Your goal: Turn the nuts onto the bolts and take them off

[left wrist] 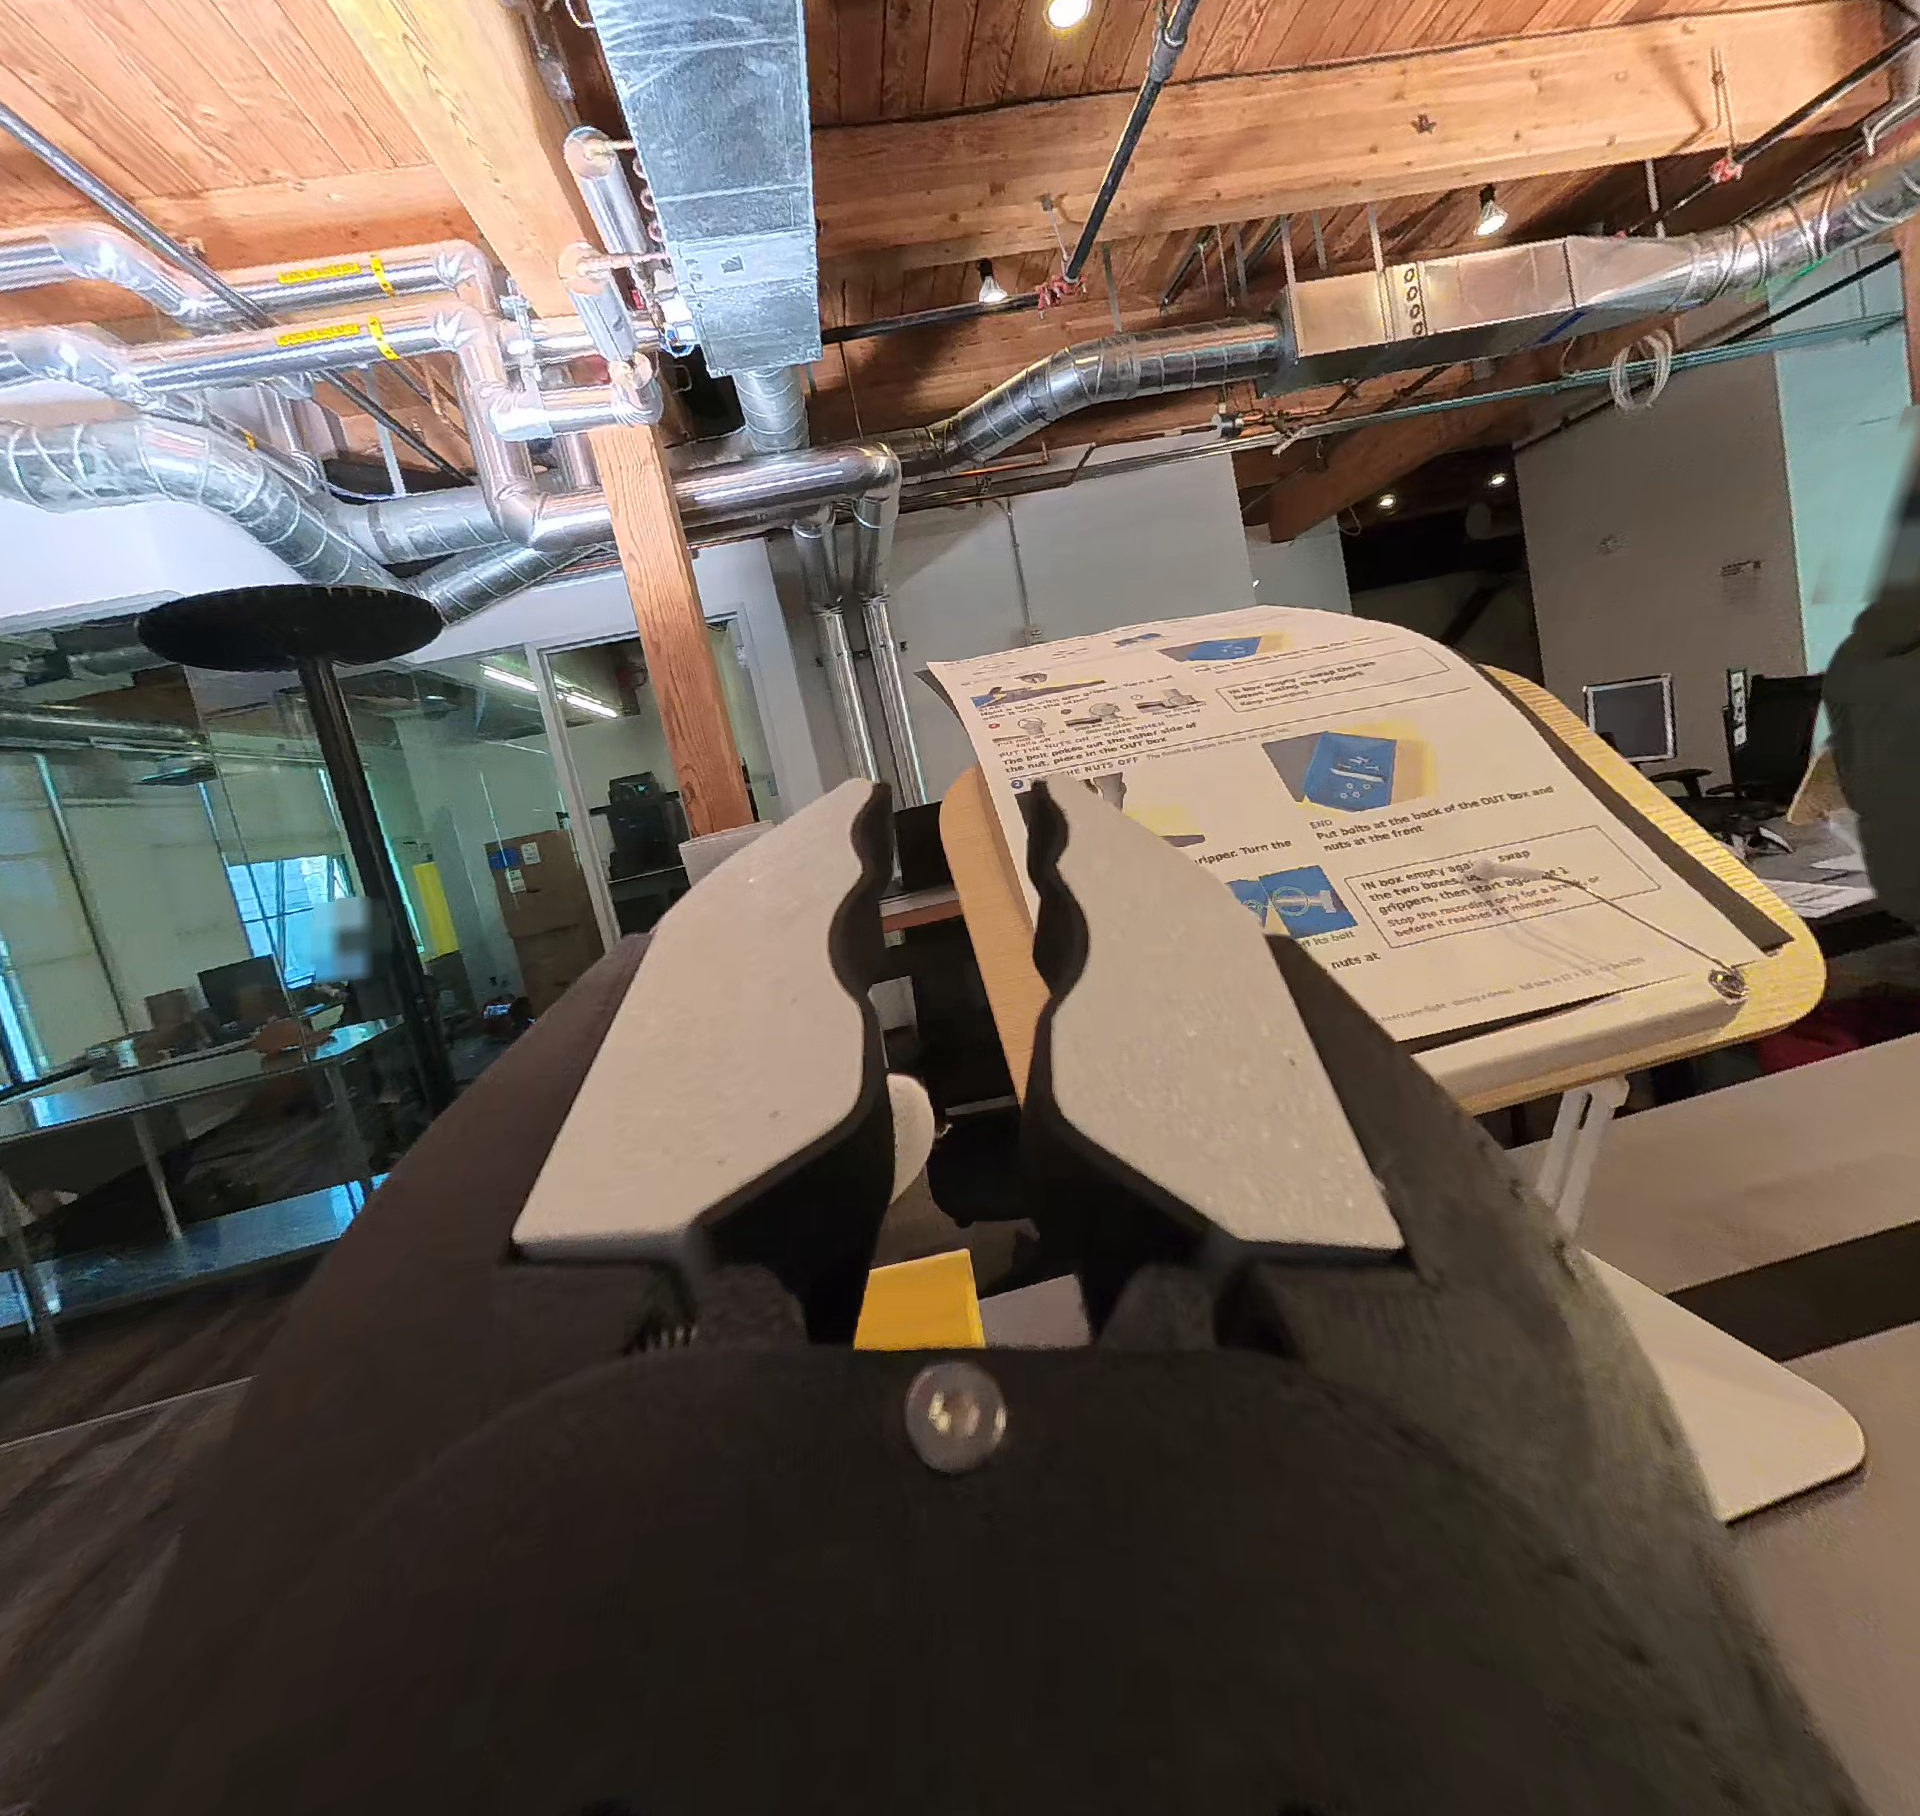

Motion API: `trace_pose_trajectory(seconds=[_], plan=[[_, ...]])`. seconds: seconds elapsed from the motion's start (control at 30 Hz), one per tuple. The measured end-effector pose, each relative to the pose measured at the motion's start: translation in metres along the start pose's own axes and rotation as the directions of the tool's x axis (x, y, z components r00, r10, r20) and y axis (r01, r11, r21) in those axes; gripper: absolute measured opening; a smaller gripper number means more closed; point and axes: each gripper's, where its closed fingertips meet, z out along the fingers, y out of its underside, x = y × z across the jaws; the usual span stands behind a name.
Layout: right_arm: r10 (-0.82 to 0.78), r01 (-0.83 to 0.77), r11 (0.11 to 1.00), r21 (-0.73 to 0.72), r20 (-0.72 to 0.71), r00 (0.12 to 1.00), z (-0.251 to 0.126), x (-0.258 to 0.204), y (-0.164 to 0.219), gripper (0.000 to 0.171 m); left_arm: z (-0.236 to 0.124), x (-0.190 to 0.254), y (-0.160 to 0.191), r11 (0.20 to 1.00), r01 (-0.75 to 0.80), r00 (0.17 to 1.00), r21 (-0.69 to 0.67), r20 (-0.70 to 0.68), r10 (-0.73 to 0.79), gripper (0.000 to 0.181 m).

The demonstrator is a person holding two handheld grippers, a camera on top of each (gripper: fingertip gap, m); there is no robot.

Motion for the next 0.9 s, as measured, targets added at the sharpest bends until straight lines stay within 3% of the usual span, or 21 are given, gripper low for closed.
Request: trace_pose_trajectory(seconds=[0.3, 0.37, 0.47, 0.53, 0.7, 0.83, 0.87, 0.9], plan=[[0.005, 0.000, 0.994, -0.105, 0.050, 0.999, 0.026, -0.002, 0.011, 0.009, 0.001, 0.000, 0.007, 1.000, -0.012, 1.000, -0.022, -0.001, 0.012, 0.027], [-0.007, 0.011, 0.993, -0.115, 0.037, 0.999, 0.024, -0.001, 0.011, 0.026, 0.001, 0.000, 0.009, 1.000, -0.013, 1.000, -0.027, 0.001, 0.013, 0.028], [-0.014, 0.013, 0.996, -0.088, -0.008, 1.000, 0.014, 0.004, 0.003, 0.034, 0.001, -0.002, 0.013, 0.999, -0.028, 0.999, -0.039, 0.016, 0.028, 0.033], [-0.017, 0.012, 0.998, -0.058, -0.080, 0.997, -0.002, 0.012, -0.004, 0.035, 0.001, -0.005, 0.014, 0.998, -0.046, 0.998, -0.036, 0.044, 0.047, 0.038], [-0.018, 0.064, 0.976, 0.206, -0.220, 0.975, -0.081, -0.005, -0.058, 0.039, -0.006, -0.020, 0.014, 0.971, -0.238, 0.949, -0.015, 0.208, 0.236, 0.051], [-0.013, 0.112, 0.921, 0.373, -0.256, 0.966, -0.131, -0.036, -0.091, 0.030, -0.016, -0.028, 0.015, 0.944, -0.331, 0.906, 0.003, 0.279, 0.317, 0.000], [-0.029, 0.136, 0.895, 0.425, -0.247, 0.968, -0.142, -0.050, -0.101, 0.023, -0.016, -0.031, 0.016, 0.948, -0.318, 0.910, -0.003, 0.279, 0.306, 0.000], [-0.070, 0.184, 0.855, 0.485, -0.244, 0.967, -0.155, -0.068, -0.112, 0.004, -0.015, -0.035, 0.018, 0.954, -0.299, 0.913, -0.022, 0.284, 0.292, 0.000]])
